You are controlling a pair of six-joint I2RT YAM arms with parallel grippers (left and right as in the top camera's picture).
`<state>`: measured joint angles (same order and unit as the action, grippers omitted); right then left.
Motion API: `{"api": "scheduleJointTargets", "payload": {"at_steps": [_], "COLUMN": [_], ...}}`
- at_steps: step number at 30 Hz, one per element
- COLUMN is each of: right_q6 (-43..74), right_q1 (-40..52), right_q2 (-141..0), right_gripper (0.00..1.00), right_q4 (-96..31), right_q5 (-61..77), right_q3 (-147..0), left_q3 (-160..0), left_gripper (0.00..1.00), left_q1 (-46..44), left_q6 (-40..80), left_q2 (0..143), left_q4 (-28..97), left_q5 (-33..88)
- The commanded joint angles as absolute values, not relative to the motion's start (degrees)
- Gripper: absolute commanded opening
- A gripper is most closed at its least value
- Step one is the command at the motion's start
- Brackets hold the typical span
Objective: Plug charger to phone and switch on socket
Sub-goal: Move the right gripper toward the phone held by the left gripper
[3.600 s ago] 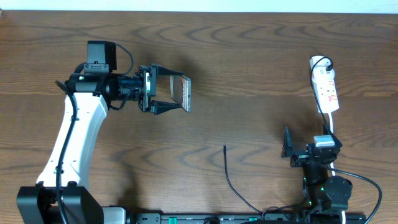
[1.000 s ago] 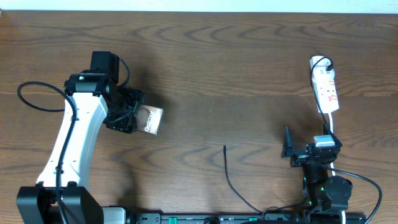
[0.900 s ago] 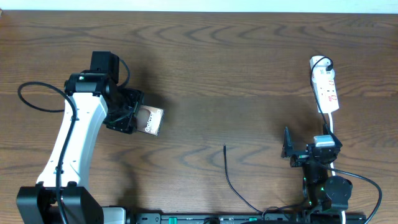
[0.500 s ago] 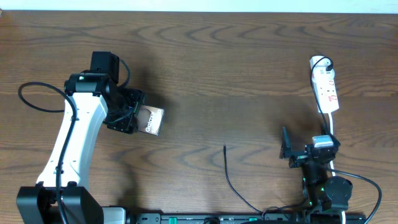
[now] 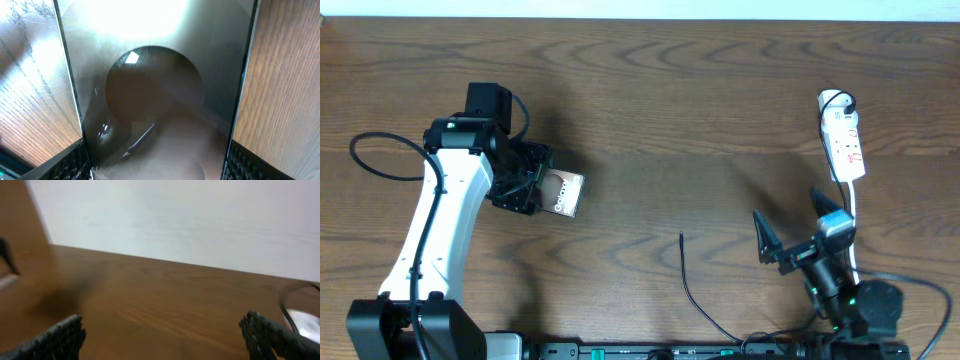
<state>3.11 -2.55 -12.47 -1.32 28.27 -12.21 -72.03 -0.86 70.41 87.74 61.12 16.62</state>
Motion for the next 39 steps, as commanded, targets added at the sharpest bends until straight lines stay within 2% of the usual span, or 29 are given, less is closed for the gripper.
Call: {"api": "scheduleJointTargets", "payload": {"at_steps": [1,4,7,9,10,11,17,19,22,30,39], "right_q6": [6.46,8.54,8.56,9.17,12.29,16.29,46.04,56.66,64.18,65.91,63.64], "right_q1": [-2.42,-2.42,-2.24,-1.41,-0.19,0.56,5.93,7.84,10.59,18.31,24.99], "right_q2": [-25.76,-41.21,-57.47,-67.37,-75.88,-79.64,-96.73,-100.07,-103.39,-105.78,-105.78], "right_gripper": [0.99,0.99,0.99,0.99,0.99,0.99,0.99,0.99,0.99,0.99,0.99], "right_q4": [-1.17,-1.19,1.02,5.93,12.27,14.94,31.53,33.95,34.33,34.54,37.50], "right_q5": [38.04,48.62,66.78,79.50,88.66,89.32,77.38,72.47,65.71,58.63,57.52], "right_q3": [-21.93,-30.26,-38.11,-42.02,-44.91,-46.15,-49.34,-49.34,-49.34,-49.34,-49.34], "left_q3": [-72.31,-72.31,-72.31,-72.31,-72.31,-72.31,-72.31,-72.31,-72.31,-72.31,-72.31], "left_gripper": [0.07,0.07,0.07,0.07,0.07,0.07,0.07,0.08,0.07,0.07,0.08], "left_q1": [-0.75,-0.75,-0.75,-0.75,-0.75,-0.75,-0.75,-0.75,-0.75,-3.03,-8.95], "left_q6": [69.71,69.69,69.69,69.69,70.00,70.54,75.77,75.75,75.90,81.91,86.37], "left_q2": [87.02,87.02,87.02,87.02,87.02,87.05,87.29,87.29,87.29,87.79,89.32], "left_q4": [61.21,61.23,61.23,61.21,61.06,60.86,59.24,58.39,57.91,57.34,54.50], "left_q5": [17.32,17.32,17.32,17.30,17.28,17.28,17.30,17.30,17.32,17.28,17.28]}}
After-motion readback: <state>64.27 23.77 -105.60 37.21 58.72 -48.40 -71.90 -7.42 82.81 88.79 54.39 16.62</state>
